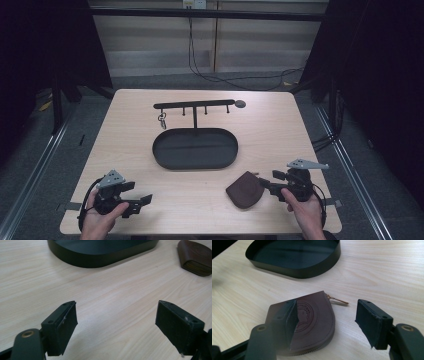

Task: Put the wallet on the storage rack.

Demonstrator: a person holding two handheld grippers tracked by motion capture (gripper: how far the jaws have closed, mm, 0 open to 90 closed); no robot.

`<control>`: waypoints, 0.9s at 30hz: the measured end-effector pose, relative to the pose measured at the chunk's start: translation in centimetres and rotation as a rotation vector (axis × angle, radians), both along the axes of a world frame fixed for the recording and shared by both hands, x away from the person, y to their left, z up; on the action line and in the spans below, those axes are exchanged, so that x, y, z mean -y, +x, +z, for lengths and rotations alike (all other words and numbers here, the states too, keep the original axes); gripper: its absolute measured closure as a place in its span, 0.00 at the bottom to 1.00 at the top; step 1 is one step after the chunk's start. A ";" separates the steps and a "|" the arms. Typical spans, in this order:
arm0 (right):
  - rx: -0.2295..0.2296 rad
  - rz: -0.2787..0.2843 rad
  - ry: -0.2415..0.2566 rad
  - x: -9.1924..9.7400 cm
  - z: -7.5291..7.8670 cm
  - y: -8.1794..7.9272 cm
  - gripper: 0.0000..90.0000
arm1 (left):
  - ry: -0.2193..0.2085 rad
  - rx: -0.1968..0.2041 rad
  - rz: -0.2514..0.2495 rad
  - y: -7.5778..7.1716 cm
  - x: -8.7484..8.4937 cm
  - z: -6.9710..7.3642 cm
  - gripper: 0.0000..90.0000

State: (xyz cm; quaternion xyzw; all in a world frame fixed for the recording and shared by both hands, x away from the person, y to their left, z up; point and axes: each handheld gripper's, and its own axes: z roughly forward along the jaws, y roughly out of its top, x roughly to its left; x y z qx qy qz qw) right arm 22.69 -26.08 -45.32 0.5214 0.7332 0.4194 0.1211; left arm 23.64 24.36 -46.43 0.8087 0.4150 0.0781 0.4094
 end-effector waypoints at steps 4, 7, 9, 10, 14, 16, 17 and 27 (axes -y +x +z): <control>-0.057 0.023 -0.010 -0.3 0.6 0.6 0.32 | 0.004 0.013 0.004 0.0 0.6 -0.4 0.20; -0.102 0.042 -0.023 -0.4 1.1 1.3 0.27 | -0.001 -0.006 0.001 0.3 0.8 -0.4 0.20; -0.147 0.063 -0.045 -0.8 1.4 1.7 0.23 | 0.014 -0.008 -0.027 0.2 0.9 -0.4 0.19; -0.168 0.084 -0.056 -0.9 1.4 1.9 0.22 | 0.012 -0.010 -0.031 0.2 0.9 -0.4 0.19; -0.246 0.128 -0.107 -1.7 1.3 2.5 0.19 | 0.007 0.003 -0.054 -0.3 1.0 -0.2 0.19; -0.285 0.151 -0.140 -2.1 1.3 3.0 0.18 | 0.009 0.000 -0.065 -0.4 1.0 -0.2 0.19; -0.316 0.167 -0.151 -2.3 1.3 3.3 0.18 | 0.012 0.004 -0.064 -0.4 1.0 -0.2 0.19; -0.443 0.244 -0.258 -4.1 1.1 5.4 0.17 | 0.012 0.001 -0.065 -0.2 0.9 -0.2 0.18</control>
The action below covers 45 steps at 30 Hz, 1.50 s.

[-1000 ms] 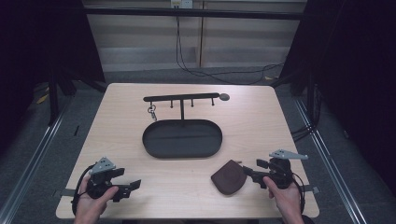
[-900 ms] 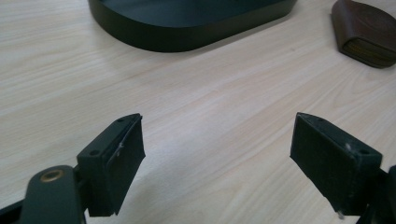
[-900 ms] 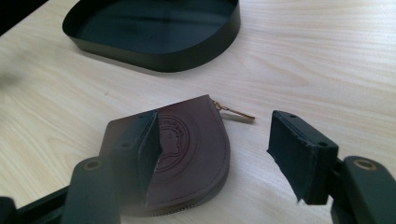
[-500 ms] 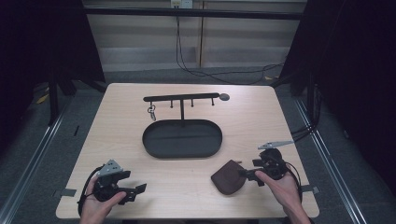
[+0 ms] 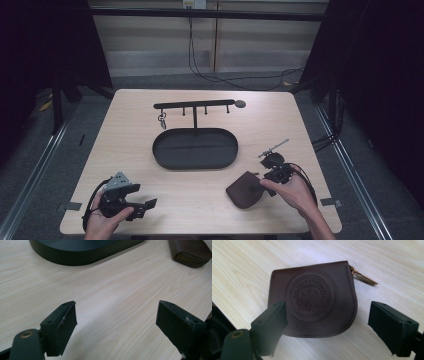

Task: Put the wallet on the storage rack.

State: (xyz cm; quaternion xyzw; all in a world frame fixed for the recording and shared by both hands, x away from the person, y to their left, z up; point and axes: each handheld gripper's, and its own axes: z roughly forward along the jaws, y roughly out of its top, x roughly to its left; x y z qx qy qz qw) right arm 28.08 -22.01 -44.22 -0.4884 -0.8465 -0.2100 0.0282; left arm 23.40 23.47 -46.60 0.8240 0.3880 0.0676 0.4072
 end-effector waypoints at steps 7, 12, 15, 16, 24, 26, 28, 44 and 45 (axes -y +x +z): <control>-0.053 0.039 -0.062 -1.2 -0.4 1.0 0.19 | -0.003 -0.002 0.005 0.0 -0.2 0.0 0.18; -0.116 0.075 -0.094 -2.0 -0.8 1.5 0.17 | -0.005 0.001 0.010 0.0 -0.2 0.1 0.18; -0.135 0.074 -0.128 -2.4 -1.1 1.7 0.17 | -0.010 -0.001 0.010 -0.1 -0.3 0.1 0.19; -0.140 0.075 -0.137 -2.5 -1.2 1.8 0.17 | -0.003 0.000 0.013 0.0 -0.2 0.0 0.19; -0.184 0.092 -0.128 -3.0 -2.2 2.3 0.14 | -0.011 0.011 0.017 -0.1 -0.3 0.2 0.19; -0.204 0.086 -0.117 -2.8 -2.6 2.5 0.13 | -0.012 0.010 0.014 0.0 -0.3 0.2 0.19; -0.216 0.085 -0.100 -2.7 -2.6 2.6 0.15 | -0.008 0.011 0.014 0.0 -0.4 0.2 0.19; -0.247 0.082 -0.123 -2.8 -2.3 3.1 0.24 | -0.020 -0.002 0.018 0.2 -0.6 0.1 0.20; -0.246 0.077 -0.123 -2.8 -2.1 3.2 0.29 | -0.017 0.003 0.025 0.2 -0.6 0.1 0.20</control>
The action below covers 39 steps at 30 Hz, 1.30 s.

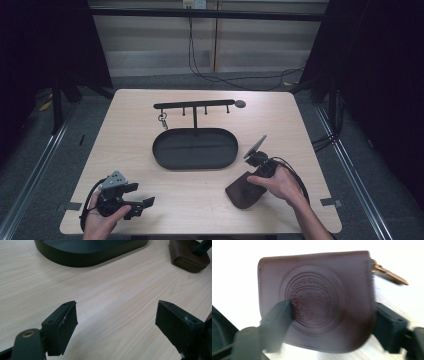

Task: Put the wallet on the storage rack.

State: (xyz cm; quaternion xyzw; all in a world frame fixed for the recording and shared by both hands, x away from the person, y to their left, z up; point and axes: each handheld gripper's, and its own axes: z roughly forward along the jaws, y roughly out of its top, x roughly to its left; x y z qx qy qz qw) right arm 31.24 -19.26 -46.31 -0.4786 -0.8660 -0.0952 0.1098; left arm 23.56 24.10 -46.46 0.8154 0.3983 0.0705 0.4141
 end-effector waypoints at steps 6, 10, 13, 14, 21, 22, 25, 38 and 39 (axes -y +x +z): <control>0.002 -0.042 0.027 0.9 0.4 0.1 0.40 | 0.008 0.007 0.004 0.1 -0.2 0.1 0.20; 0.030 -0.045 0.026 1.2 0.9 0.1 0.49 | 0.011 0.007 -0.002 0.1 -0.2 0.1 0.20; 0.021 -0.058 0.042 1.5 0.9 0.2 0.54 | 0.016 0.008 -0.006 0.1 -0.1 0.0 0.20; 0.020 -0.062 0.041 1.6 1.1 0.2 0.55 | 0.009 0.006 -0.004 0.1 0.0 0.0 0.20; 0.063 -0.050 0.029 1.5 2.2 0.2 0.67 | 0.015 0.009 -0.009 0.2 0.1 0.0 0.20; 0.071 -0.050 0.033 1.5 2.3 0.2 0.67 | 0.012 0.009 -0.007 0.1 0.1 0.0 0.20; 0.071 -0.052 0.022 1.3 2.5 0.1 0.68 | 0.011 0.010 -0.005 0.2 0.1 0.0 0.20; 0.125 -0.065 0.016 1.1 4.4 0.4 0.80 | 0.008 0.009 -0.017 0.2 0.0 0.1 0.18; 0.127 -0.072 0.023 1.1 4.7 0.4 0.80 | 0.006 0.009 -0.017 0.2 0.0 0.1 0.18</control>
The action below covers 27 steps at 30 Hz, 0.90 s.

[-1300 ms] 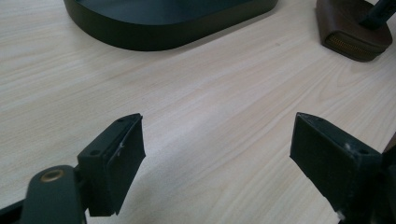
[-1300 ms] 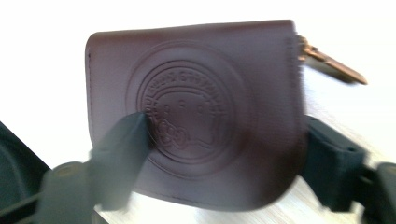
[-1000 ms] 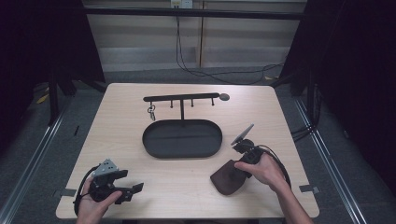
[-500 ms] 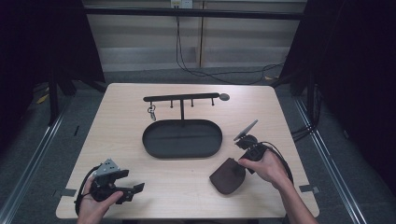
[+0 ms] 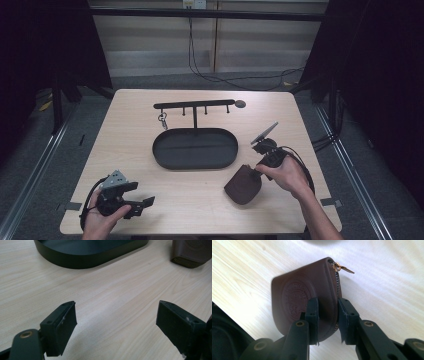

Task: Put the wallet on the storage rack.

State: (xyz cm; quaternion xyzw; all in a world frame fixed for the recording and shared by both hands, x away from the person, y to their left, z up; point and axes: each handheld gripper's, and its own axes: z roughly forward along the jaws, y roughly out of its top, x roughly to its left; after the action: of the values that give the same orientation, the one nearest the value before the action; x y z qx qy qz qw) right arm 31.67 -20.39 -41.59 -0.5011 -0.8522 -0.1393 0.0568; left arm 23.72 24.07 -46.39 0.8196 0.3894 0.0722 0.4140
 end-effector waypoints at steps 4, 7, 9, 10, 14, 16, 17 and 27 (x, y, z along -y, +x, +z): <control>0.010 0.008 -0.027 -0.3 0.3 0.0 0.80 | 0.005 0.000 -0.005 0.0 0.1 0.0 0.18; 0.013 0.006 -0.031 -0.4 0.6 0.2 0.81 | 0.004 -0.002 -0.004 0.0 0.1 0.0 0.18; 0.018 0.006 -0.043 -0.5 0.8 0.3 0.82 | 0.003 -0.004 -0.007 0.0 0.1 0.0 0.18; 0.015 0.006 -0.034 -0.5 1.0 0.3 0.83 | 0.006 -0.003 -0.006 0.0 0.1 0.0 0.18; 0.022 0.013 -0.038 -0.7 1.8 0.4 0.86 | 0.006 -0.001 -0.009 0.0 0.1 0.0 0.18; 0.023 0.012 -0.043 -0.8 2.3 0.4 0.87 | 0.008 0.000 -0.008 0.0 0.1 0.0 0.18; 0.027 0.007 -0.045 -0.8 2.5 0.5 0.87 | 0.010 0.000 -0.007 0.0 0.1 0.0 0.18; 0.020 0.024 -0.069 -1.4 3.5 0.6 0.88 | 0.001 -0.006 -0.001 0.1 0.0 0.0 0.18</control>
State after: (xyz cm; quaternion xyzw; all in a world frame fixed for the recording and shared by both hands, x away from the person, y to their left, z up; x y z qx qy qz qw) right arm 32.31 -19.03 -38.09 -0.4912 -0.8629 -0.1144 0.0325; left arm 23.81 24.10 -46.38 0.8203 0.3903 0.0698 0.4123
